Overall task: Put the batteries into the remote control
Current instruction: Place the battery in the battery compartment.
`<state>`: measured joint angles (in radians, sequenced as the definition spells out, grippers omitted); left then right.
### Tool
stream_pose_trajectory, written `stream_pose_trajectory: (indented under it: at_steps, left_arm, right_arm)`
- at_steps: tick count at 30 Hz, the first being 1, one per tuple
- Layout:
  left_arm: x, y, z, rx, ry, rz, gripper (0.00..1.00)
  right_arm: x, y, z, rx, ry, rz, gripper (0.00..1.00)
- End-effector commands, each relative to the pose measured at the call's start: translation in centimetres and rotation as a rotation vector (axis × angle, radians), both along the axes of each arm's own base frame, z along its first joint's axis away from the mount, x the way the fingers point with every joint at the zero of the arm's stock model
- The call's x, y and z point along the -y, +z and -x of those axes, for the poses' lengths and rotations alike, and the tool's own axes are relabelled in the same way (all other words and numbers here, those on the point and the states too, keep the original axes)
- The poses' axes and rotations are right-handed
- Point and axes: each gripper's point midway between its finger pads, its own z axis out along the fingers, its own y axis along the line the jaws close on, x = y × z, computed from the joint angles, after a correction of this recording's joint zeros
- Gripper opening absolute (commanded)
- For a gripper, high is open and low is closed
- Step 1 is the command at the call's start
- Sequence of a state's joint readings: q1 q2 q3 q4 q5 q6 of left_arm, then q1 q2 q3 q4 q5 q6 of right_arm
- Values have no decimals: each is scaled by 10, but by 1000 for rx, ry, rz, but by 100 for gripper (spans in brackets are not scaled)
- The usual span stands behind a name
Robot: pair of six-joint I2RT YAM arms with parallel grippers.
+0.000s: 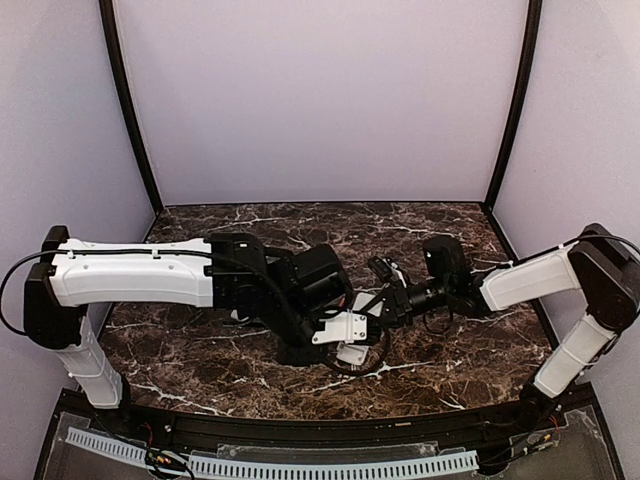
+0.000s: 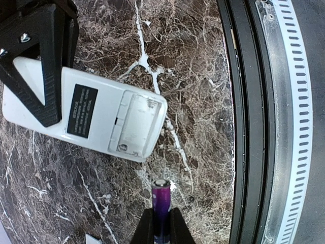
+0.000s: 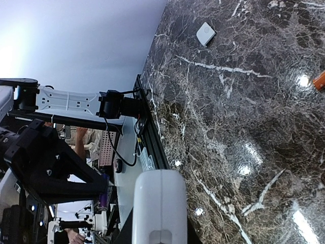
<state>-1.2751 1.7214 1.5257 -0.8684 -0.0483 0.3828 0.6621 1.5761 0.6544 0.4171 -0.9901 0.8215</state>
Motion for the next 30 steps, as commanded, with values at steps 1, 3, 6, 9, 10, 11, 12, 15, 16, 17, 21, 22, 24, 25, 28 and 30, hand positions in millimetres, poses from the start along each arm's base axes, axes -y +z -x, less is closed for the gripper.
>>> stream_pose_trajectory:
  at_steps: [1,3,6,9,10,11,12,15,16,17,21,22,24,25,28,30]
  left_arm:
    - [-4,-2,1,33,-22,-61,3]
    - [-2,-5,2,31,-27,-69,3]
    - [-2,-10,2,38,-30,-89,3]
    - [-1,-13,1,49,-35,-101,3]
    - [0,-14,1,50,-36,-105,3]
    - [0,-14,2,50,-37,-105,4]
    - [1,-15,2,48,-38,-109,4]
    - [1,-18,2,47,-41,-115,4]
    - [1,-19,2,47,-42,-117,4]
    - [2,-20,3,46,-44,-118,4]
    - [2,-23,3,48,-48,-125,5]
    - [2,-23,3,49,-48,-127,5]
    - [1,-25,3,52,-48,-134,5]
    - [0,-26,3,52,-49,-136,5]
    - [-1,-29,3,56,-51,-147,6]
    - [-3,-31,2,65,-50,-156,6]
  right_arm:
    - [-18,12,-3,44,6,-53,0]
    - [-23,10,-1,38,13,-61,0]
    - [-30,11,2,34,28,-83,0]
    - [-36,12,6,31,44,-97,0]
    - [-38,12,7,31,47,-99,0]
    - [-39,11,7,30,49,-100,0]
    - [-40,11,8,28,51,-101,0]
    - [-43,13,7,27,52,-109,0]
    - [-43,13,7,26,53,-110,0]
    - [-44,13,8,27,56,-111,0]
    - [-47,13,10,24,63,-111,0]
    - [-48,13,11,24,65,-111,0]
    - [-50,13,12,24,69,-112,0]
    - [-50,13,13,22,71,-111,0]
    - [-50,12,13,20,71,-108,0]
    - [-50,11,14,17,70,-104,0]
